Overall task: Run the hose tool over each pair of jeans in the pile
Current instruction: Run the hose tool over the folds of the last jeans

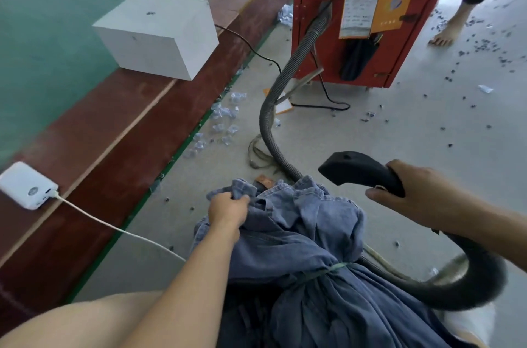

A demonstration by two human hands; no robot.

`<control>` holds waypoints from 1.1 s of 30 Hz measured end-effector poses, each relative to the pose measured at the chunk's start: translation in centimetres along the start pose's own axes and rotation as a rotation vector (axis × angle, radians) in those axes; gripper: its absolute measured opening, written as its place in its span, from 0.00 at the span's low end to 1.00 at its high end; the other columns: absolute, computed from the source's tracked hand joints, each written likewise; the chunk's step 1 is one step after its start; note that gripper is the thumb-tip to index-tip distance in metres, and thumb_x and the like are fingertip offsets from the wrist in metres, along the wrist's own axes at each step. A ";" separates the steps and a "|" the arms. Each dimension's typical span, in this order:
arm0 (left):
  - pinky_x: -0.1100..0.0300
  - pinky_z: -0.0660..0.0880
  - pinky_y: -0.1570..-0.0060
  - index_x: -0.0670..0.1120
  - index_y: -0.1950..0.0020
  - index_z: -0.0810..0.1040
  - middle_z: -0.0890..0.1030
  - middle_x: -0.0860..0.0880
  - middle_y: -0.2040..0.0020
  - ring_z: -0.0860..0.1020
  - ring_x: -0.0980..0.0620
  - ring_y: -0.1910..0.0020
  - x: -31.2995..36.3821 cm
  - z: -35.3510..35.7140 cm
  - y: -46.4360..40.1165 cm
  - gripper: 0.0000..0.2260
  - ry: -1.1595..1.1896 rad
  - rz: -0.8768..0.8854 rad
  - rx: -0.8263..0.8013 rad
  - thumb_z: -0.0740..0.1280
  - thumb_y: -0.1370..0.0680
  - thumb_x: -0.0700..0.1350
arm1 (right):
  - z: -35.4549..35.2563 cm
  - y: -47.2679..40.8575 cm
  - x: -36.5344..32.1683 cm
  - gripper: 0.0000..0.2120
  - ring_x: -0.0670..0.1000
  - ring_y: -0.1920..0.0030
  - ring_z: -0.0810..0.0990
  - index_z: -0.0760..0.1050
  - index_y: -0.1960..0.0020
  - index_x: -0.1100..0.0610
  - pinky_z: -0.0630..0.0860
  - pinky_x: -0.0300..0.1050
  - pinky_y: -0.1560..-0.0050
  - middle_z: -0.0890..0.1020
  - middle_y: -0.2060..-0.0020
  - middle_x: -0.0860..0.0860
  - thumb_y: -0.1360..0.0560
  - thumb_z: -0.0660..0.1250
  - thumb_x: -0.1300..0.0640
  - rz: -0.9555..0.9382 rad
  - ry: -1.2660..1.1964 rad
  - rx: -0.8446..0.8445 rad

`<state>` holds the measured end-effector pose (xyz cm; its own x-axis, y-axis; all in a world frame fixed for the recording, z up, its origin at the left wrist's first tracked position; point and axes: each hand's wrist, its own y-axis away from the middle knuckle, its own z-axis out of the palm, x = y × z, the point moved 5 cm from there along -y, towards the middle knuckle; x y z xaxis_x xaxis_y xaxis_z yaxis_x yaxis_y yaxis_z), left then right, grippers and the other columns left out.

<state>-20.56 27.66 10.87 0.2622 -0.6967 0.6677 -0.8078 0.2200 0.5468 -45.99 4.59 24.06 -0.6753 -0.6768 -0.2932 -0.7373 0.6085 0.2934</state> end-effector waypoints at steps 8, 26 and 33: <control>0.52 0.84 0.56 0.41 0.43 0.82 0.87 0.42 0.49 0.87 0.47 0.52 0.9 2.6 5.6 0.09 0.760 -0.060 -0.458 0.64 0.16 0.43 | -1.0 2.0 -3.2 0.08 0.41 0.70 0.80 0.71 0.53 0.41 0.71 0.33 0.74 0.82 0.66 0.42 0.24 0.67 0.40 -0.116 -0.172 -0.068; 0.52 0.84 0.51 0.38 0.44 0.83 0.86 0.40 0.47 0.85 0.45 0.49 1.4 1.2 8.4 0.09 0.738 0.110 -0.615 0.63 0.17 0.36 | -1.5 -0.5 -9.1 0.08 0.45 0.74 0.79 0.72 0.51 0.46 0.74 0.38 0.76 0.80 0.69 0.50 0.21 0.67 0.43 -0.136 -0.233 0.049; 0.46 0.81 0.40 0.39 0.43 0.84 0.85 0.40 0.45 0.83 0.42 0.44 0.1 1.3 9.0 0.12 0.780 0.065 -0.678 0.61 0.17 0.33 | 0.7 1.0 -9.3 0.07 0.40 0.73 0.78 0.73 0.54 0.44 0.69 0.32 0.76 0.80 0.70 0.44 0.22 0.69 0.44 -0.197 -0.191 -0.135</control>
<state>-28.45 28.66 15.21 0.6931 -0.0866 0.7156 -0.4289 0.7483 0.5060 -40.52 11.78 26.45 -0.5201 -0.6786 -0.5186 -0.8540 0.4038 0.3280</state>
